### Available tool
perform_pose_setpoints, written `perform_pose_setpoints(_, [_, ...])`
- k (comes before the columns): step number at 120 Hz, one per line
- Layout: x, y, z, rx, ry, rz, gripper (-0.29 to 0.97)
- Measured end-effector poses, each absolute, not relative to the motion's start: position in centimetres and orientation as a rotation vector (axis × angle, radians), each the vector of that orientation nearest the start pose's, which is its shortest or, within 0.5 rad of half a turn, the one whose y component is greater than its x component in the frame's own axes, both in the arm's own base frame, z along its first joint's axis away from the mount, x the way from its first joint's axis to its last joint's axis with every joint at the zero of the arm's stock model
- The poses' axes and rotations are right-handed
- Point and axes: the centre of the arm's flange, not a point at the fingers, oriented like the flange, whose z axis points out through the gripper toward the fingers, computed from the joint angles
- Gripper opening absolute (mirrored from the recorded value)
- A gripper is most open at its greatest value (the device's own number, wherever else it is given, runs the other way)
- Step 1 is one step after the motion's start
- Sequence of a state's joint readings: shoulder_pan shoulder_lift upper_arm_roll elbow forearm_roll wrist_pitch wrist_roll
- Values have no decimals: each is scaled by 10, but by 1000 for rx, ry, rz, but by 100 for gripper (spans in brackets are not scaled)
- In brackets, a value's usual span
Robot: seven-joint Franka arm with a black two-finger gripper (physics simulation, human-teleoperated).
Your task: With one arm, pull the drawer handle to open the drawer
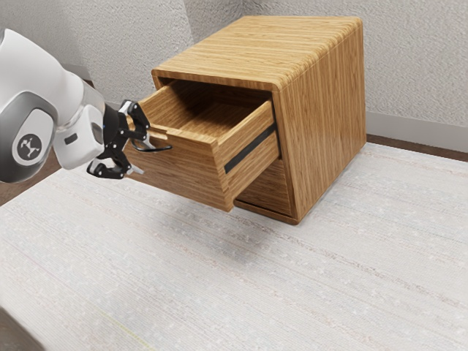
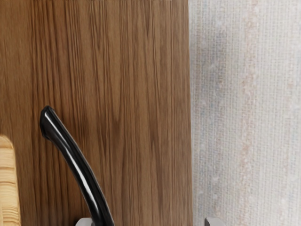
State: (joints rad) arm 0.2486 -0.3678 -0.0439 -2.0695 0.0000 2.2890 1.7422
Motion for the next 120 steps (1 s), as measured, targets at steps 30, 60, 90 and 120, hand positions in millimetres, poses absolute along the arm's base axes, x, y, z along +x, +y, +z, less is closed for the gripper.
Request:
perform_pose_setpoints(30, [477,95,651,-1876,1816,-429,28])
perform_pose_setpoints(60, [471,93,660,-1863,1802,-441,28])
perform_pose_setpoints(90, [411,36,721,-1692,1760,-497,31])
perform_pose_setpoints(120, [544,-84,743,-2046,1801,-609,55])
